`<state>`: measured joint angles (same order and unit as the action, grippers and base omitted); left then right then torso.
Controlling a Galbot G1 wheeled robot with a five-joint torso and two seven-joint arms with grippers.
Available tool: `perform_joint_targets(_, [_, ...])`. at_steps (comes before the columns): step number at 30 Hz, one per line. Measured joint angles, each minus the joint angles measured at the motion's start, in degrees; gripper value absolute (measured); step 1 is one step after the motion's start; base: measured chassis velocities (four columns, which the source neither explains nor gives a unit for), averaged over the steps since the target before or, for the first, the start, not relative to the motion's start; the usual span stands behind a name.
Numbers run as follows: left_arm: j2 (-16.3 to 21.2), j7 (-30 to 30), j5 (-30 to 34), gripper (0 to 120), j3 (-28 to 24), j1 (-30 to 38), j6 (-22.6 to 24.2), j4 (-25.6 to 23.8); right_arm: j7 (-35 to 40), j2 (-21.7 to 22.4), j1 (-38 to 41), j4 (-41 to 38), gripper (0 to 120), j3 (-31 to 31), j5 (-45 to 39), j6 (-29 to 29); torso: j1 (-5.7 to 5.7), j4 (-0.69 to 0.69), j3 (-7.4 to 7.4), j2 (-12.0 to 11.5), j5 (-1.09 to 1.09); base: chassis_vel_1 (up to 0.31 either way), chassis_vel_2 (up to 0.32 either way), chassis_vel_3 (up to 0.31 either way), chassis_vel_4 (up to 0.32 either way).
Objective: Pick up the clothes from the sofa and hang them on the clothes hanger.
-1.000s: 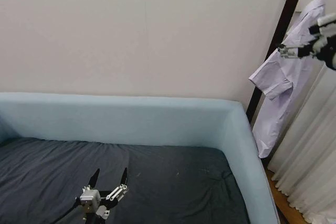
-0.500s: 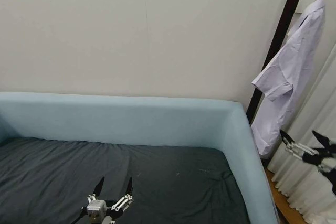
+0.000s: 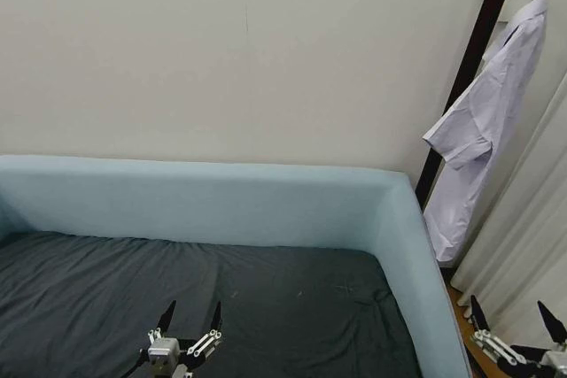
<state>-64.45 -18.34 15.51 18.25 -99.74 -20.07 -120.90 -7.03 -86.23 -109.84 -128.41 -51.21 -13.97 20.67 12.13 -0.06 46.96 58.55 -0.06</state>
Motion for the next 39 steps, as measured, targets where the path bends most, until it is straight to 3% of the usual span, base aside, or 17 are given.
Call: perform_joint_targets(39, [0.03,-0.03,-0.07,100,-0.36,0.72,0.18,0.33,-0.43,0.68,-0.31,2.31,100,0.65,0.55,1.63,0.00,-0.01,0.00,0.00,0.02,0.000,0.000,0.000,0.000])
